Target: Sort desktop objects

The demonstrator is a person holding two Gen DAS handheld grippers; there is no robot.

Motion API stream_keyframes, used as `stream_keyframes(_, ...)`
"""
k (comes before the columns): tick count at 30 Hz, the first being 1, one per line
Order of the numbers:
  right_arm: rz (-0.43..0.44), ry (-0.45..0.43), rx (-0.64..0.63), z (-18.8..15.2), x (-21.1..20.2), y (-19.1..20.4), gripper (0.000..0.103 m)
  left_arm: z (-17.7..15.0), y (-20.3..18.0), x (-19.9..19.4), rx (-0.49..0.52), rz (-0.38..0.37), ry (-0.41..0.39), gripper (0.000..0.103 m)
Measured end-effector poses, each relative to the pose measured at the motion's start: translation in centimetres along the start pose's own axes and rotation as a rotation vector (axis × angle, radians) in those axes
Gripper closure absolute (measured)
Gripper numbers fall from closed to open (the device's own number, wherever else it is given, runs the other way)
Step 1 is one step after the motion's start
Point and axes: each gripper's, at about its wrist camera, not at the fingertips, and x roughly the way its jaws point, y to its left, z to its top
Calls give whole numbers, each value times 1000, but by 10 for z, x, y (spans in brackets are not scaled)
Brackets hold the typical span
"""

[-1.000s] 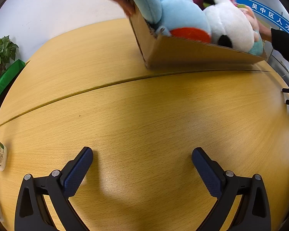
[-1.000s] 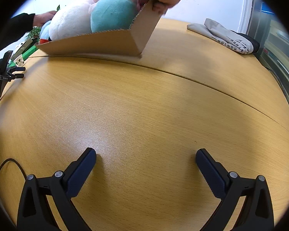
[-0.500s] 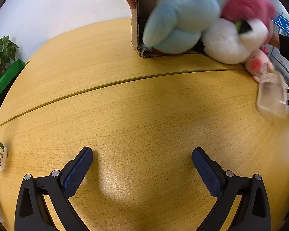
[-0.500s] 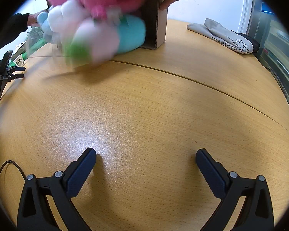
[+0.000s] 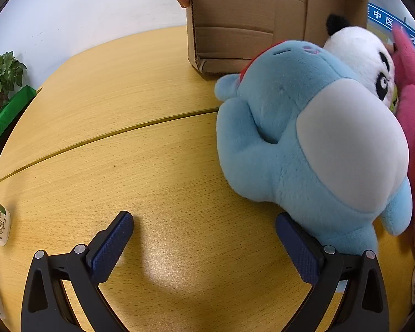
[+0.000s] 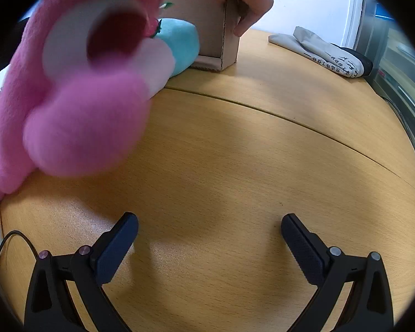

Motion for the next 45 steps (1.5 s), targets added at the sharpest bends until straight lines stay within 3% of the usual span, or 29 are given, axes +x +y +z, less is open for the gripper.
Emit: stream_keyframes(45,1,2,6,5,2,-1,0,-4,1,5,10,-6,-1,0)
